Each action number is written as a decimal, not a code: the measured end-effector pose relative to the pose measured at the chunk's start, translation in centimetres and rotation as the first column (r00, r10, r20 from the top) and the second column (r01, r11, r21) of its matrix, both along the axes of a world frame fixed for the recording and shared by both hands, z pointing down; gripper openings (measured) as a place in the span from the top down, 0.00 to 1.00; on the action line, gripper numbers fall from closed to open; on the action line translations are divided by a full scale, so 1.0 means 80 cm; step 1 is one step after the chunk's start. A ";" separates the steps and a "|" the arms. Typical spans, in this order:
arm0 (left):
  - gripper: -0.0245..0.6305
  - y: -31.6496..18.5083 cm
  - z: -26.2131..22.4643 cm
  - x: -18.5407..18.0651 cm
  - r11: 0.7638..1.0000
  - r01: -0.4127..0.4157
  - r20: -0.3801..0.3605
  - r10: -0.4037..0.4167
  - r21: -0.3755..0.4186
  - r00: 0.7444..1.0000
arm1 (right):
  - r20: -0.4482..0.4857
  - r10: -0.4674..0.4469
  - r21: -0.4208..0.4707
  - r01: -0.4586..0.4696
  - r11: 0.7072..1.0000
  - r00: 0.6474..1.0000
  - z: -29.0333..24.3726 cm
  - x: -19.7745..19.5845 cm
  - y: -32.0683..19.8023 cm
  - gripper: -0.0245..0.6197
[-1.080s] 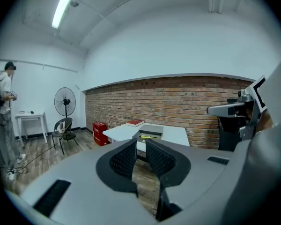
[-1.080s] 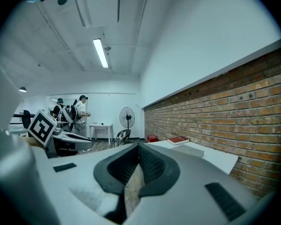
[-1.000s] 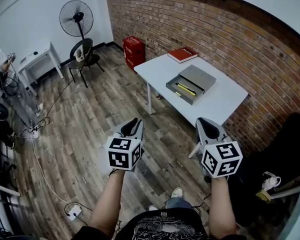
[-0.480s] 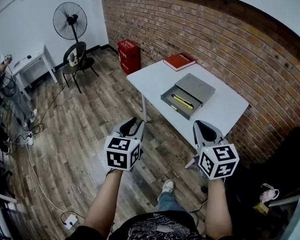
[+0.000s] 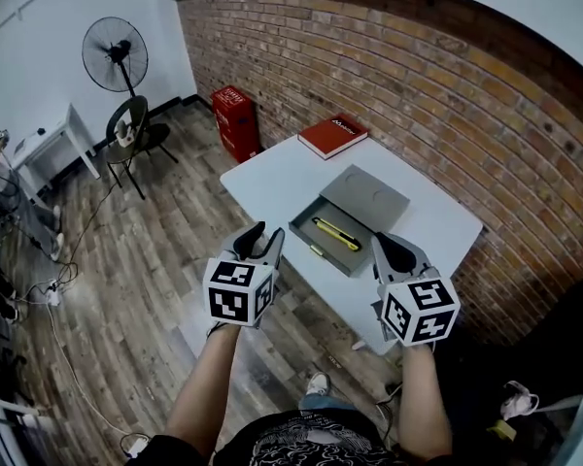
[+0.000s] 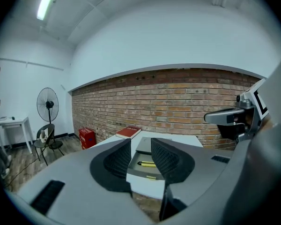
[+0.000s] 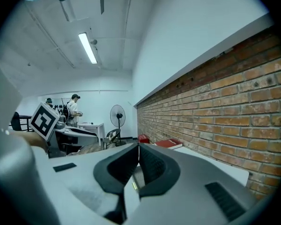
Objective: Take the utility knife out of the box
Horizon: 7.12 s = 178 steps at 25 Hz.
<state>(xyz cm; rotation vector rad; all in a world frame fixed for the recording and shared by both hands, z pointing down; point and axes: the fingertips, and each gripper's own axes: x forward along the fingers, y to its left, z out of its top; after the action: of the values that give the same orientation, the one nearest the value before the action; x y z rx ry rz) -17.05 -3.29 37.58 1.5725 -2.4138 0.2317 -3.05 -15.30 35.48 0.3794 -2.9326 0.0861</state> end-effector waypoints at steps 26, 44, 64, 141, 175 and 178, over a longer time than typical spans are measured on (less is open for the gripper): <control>0.74 -0.241 0.020 -0.077 0.957 -0.290 -0.016 0.290 -0.011 0.957 | -0.036 0.282 -0.034 -0.283 0.958 0.959 0.030 -0.043 -0.178 0.93; 0.74 -0.334 0.030 -0.095 0.757 -0.653 -0.014 0.653 -0.036 0.757 | -0.051 0.615 -0.031 -0.617 0.787 0.787 0.027 -0.053 -0.192 0.93; 0.74 -0.331 0.115 -0.016 0.403 -0.888 -0.074 0.901 -0.224 0.427 | -0.060 0.685 -0.033 -0.687 0.726 0.727 0.030 -0.046 -0.185 0.93; 0.77 -0.354 0.109 -0.013 0.358 -0.891 -0.071 0.917 -0.280 0.392 | -0.086 0.695 -0.038 -0.700 0.713 0.714 0.040 -0.028 -0.194 0.93; 0.77 -0.344 -0.013 -0.107 0.685 -0.723 0.034 0.723 0.091 0.690 | 0.015 0.699 0.037 -0.699 0.714 0.715 -0.022 -0.031 -0.180 0.93; 0.77 -0.342 -0.014 -0.106 0.682 -0.726 0.036 0.726 0.090 0.687 | 0.012 0.696 0.039 -0.696 0.717 0.718 -0.022 -0.034 -0.179 0.93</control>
<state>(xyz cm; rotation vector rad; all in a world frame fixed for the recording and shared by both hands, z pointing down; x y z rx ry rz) -25.51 -30.67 36.43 2.5125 -1.6662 0.2475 -5.75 -29.59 33.71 1.4744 -2.6043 0.1232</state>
